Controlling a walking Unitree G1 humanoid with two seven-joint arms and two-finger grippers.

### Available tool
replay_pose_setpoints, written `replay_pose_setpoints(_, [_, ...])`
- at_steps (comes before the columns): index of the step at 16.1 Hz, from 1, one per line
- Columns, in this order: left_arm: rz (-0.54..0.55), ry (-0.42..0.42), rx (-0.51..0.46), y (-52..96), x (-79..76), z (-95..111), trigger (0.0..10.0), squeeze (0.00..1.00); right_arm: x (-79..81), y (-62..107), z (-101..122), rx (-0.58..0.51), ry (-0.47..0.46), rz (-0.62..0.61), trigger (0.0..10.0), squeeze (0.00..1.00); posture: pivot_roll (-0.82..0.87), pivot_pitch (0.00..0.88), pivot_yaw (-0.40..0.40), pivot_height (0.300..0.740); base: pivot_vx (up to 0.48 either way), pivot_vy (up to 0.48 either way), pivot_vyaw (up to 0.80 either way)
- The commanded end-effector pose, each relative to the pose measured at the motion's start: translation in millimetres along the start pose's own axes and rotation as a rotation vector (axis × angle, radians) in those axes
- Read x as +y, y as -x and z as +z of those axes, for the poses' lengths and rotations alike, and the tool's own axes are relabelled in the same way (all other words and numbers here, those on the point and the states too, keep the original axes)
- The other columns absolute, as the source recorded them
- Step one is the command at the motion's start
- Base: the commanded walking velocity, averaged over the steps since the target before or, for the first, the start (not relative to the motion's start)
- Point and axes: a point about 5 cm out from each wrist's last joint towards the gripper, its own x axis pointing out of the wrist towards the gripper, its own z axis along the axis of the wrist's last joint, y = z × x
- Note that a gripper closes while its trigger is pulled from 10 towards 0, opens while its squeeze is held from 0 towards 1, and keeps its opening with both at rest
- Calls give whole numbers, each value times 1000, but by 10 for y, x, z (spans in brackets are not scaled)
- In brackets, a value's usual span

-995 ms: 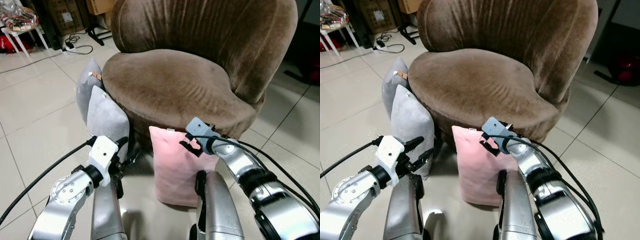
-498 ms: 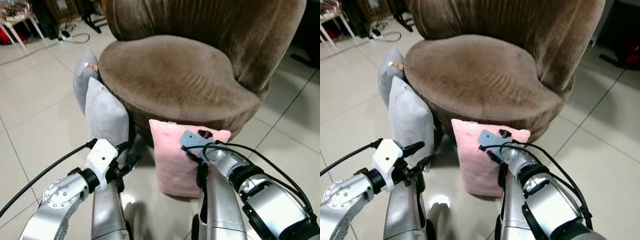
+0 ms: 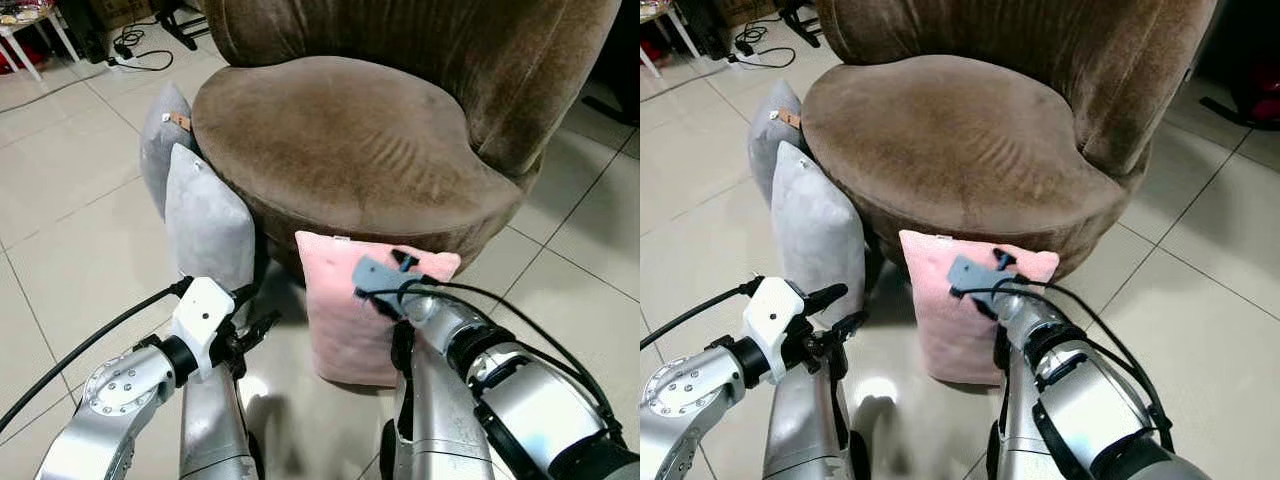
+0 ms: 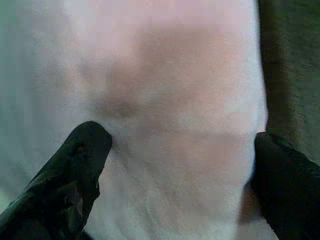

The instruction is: Move the pillow to the sofa from floor

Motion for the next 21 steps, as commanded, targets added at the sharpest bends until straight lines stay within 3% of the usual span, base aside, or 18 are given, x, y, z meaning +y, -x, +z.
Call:
replay_pose_setpoints(1, [-12,-7,7,33,-5,14,10000,0,100,-4,-2,-7,12,55,4392,0,61,153,43,432,0,0,0])
replay_pose_setpoints(2, [-36,-7,21,39,-28,-3,10000,0,124,-4,-3,-10,-10,63,0,0,60,152,43,432,0,0,0])
replay_pose_setpoints(7, [-66,1,32,30,-51,-16,10000,0,166,-4,-16,-17,-32,72,0,0,57,141,40,432,0,0,0])
replay_pose_setpoints(13, [-171,78,70,64,-152,-95,10000,0,254,-3,-29,-22,-39,86,0,0,49,96,28,432,0,0,0])
replay_pose_setpoints(21, [-123,85,73,68,-162,-180,10000,0,430,1,-18,-46,-36,124,0,0,39,26,-2,432,0,0,0])
